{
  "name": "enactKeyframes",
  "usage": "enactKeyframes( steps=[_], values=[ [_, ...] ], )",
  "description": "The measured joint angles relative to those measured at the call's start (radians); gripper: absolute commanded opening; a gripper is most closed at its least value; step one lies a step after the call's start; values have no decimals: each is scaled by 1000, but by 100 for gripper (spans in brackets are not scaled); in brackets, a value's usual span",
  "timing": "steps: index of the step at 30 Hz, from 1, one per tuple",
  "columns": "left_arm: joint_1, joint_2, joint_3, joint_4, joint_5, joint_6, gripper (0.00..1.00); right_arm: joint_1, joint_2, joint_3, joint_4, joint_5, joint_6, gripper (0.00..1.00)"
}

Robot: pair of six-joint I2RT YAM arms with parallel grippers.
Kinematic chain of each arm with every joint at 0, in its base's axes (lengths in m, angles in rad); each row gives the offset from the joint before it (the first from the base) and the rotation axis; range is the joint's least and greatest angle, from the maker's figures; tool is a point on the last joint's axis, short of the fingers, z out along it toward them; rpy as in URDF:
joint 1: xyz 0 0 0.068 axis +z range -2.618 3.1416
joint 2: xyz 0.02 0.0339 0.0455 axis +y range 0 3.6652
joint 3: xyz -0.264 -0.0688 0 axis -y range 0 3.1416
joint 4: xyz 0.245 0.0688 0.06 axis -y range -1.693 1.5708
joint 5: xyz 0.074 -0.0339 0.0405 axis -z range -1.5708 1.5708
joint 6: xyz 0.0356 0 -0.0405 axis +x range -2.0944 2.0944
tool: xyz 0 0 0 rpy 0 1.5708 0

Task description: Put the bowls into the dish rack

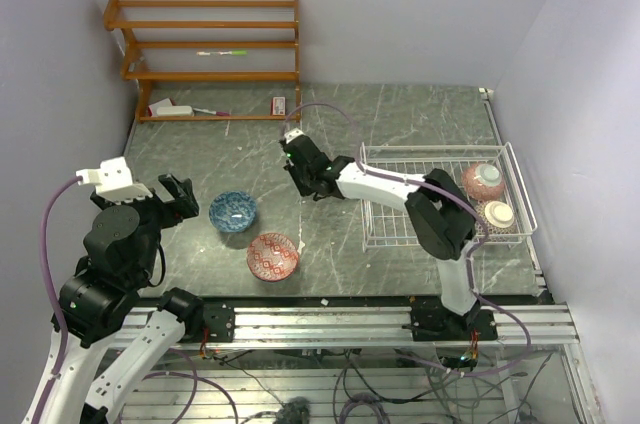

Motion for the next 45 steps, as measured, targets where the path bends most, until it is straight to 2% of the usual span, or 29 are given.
enactKeyframes(
  steps=[3, 7, 13, 16, 24, 29, 33, 40, 45],
  values=[
    [0, 0, 0, 0, 0, -2, 99, 0, -85, -74, 21, -81, 12, 0],
    [0, -2, 0, -3, -3, -2, 99, 0, -276, -164, 69, -219, 34, 0],
    [0, -4, 7, -5, -6, -1, 99, -41, -568, -257, 219, -429, 92, 0],
    [0, -4, 13, -5, -6, 0, 99, -114, -672, -322, 281, -542, 141, 0],
    [0, -3, 31, -4, -1, 11, 99, -484, -890, -554, 326, -740, 274, 0],
    [0, -1, 34, -3, 2, 16, 99, -578, -944, -598, 333, -826, 320, 0],
    [0, 3, 34, -3, 9, 16, 99, -671, -949, -670, 407, -927, 390, 0],
    [0, 11, 38, -4, 9, 20, 99, -860, -906, -880, 599, -1096, 583, 0],
    [0, 16, 40, -3, 10, 20, 99, -887, -808, -937, 782, -1192, 703, 0]
  ],
)
